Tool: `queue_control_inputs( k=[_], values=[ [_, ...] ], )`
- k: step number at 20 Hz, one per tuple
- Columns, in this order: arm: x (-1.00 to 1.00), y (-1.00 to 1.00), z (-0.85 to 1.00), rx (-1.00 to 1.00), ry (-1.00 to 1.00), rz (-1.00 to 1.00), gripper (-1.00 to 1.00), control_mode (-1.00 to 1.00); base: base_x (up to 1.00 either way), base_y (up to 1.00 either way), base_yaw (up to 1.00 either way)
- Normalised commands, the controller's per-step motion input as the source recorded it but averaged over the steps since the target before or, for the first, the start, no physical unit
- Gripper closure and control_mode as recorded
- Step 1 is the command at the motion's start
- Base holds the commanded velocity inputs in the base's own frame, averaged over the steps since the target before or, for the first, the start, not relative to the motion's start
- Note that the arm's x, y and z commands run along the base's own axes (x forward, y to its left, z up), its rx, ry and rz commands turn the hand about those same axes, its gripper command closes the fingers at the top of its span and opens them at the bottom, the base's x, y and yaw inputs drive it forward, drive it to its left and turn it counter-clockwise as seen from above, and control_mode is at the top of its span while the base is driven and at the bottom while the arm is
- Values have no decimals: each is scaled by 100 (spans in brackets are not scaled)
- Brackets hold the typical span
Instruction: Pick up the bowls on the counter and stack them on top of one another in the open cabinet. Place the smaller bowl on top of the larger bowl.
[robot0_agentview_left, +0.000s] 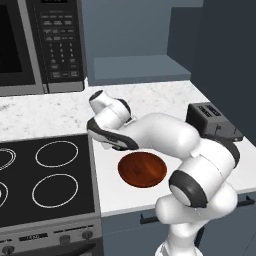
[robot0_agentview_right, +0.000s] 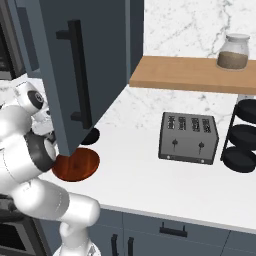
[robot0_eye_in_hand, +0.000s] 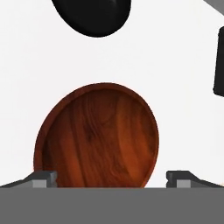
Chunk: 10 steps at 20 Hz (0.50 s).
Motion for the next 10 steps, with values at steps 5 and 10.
queue_control_inputs(
  k=[5, 10],
  values=[
    [26, 0, -33, 1, 0, 0, -100, -100, 0, 0, 0],
    [28, 0, -25, 0, 0, 0, -100, -100, 0, 0, 0]
  ],
)
